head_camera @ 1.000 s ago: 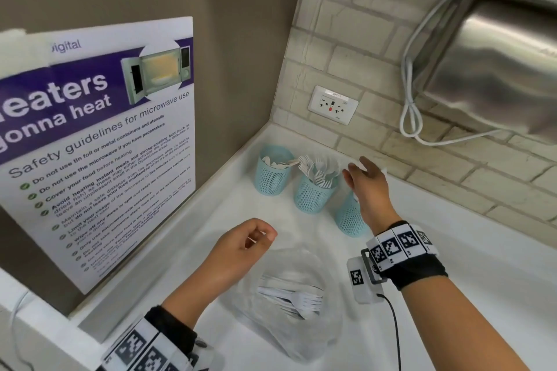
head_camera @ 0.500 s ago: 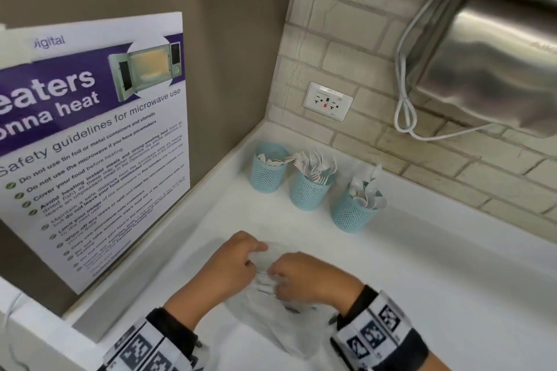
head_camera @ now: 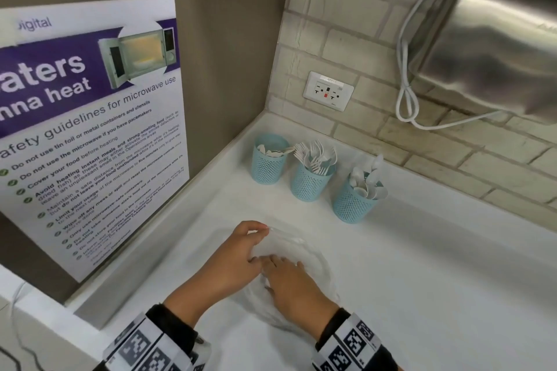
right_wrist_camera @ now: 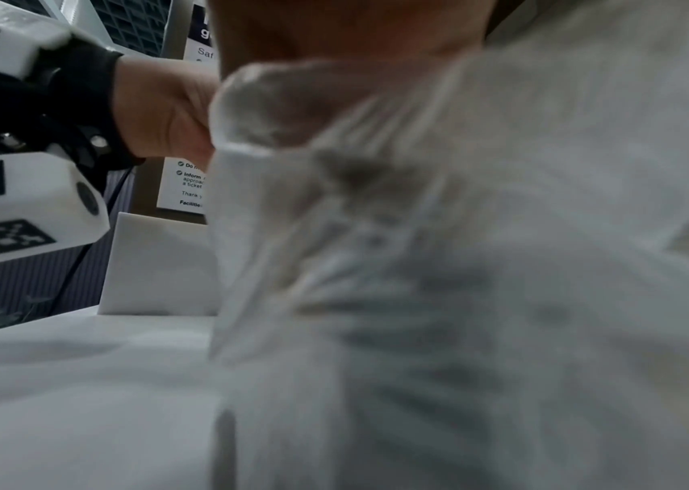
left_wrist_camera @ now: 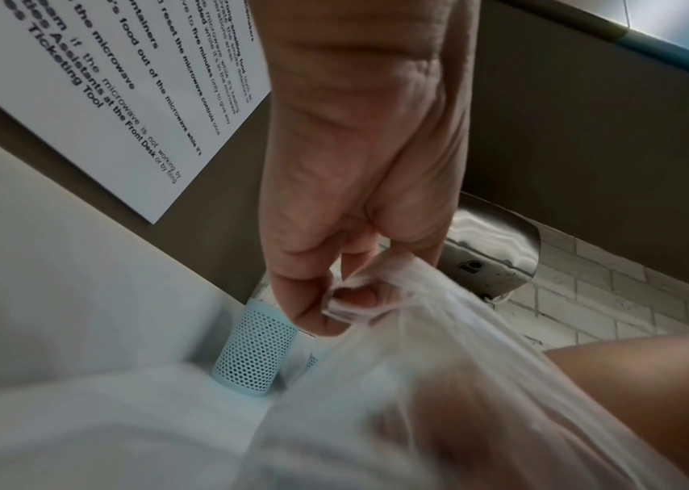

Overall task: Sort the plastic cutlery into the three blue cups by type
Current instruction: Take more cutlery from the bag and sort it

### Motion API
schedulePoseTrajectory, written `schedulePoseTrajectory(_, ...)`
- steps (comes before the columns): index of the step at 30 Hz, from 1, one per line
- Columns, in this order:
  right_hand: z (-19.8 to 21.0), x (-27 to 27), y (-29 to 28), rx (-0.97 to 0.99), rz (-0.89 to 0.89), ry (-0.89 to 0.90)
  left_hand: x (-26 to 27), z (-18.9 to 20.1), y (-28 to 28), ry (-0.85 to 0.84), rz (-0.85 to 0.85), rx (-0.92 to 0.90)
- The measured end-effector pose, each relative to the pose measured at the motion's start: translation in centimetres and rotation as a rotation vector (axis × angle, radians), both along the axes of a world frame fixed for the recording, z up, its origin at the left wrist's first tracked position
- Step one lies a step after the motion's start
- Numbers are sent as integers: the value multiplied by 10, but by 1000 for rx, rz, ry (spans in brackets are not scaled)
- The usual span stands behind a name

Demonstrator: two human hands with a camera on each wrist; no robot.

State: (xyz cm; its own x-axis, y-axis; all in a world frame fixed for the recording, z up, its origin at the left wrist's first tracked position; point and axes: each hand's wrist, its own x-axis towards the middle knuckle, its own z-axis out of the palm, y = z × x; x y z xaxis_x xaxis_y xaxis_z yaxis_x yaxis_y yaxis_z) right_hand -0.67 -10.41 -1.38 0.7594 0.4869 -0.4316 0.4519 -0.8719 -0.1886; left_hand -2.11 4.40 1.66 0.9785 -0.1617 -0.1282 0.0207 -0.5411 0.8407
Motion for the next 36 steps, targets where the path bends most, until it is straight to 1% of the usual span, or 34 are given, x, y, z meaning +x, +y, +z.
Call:
schedulePoseTrajectory(2, 1, 2, -3, 81, -27, -43, -2, -4, 1, 12, -6, 17)
schedulePoseTrajectory(7, 7, 4, -8, 37, -18, -127, -7, -10, 4, 15, -6, 37)
schedulePoseTrajectory(11, 7, 2, -13, 85, -37, -190, -8, -11, 4, 4, 16, 13)
schedulePoseTrajectory(16, 5, 3, -17, 133, -85, -219, -6, -11, 7, -26, 23, -22)
schedulePoseTrajectory(23, 22, 2, -23, 178, -158, -267, -1, -16, 11, -27, 9, -53)
schedulePoseTrajectory(25, 32, 1, -25, 263, -203, -289, 1, -16, 12, -35, 3, -56)
schedulePoseTrajectory(32, 76, -4, -34, 872, -458, -277, 6, -15, 17, -38, -53, -26)
schedulePoseTrajectory(34, 85, -5, -33, 970, -499, -297, 6, -11, 17, -34, -84, -12)
schedulePoseTrajectory(36, 91, -8, -31, 1011, -487, -325, 7, -8, 16, -36, -79, 78)
